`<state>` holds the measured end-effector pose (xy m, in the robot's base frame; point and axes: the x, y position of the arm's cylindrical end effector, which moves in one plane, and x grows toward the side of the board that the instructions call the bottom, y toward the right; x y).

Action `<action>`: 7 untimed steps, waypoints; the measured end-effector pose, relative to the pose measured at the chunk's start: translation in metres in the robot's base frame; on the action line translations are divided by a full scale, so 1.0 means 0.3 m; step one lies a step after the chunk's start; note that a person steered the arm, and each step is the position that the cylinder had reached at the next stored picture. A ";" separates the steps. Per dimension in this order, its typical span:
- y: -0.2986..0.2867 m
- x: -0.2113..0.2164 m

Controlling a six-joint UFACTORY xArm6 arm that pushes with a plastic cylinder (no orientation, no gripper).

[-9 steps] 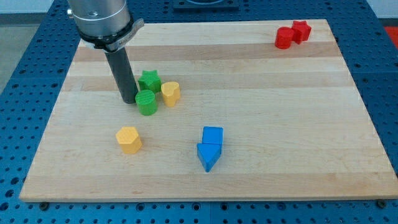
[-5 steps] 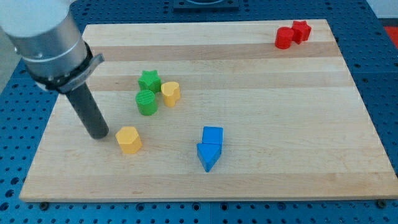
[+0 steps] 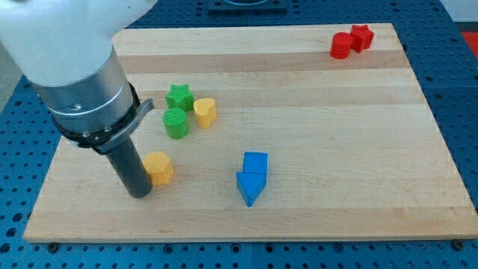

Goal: Slide the yellow hexagon to the green circle

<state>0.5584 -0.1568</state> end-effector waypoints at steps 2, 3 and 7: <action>0.005 -0.025; 0.059 -0.037; 0.047 -0.077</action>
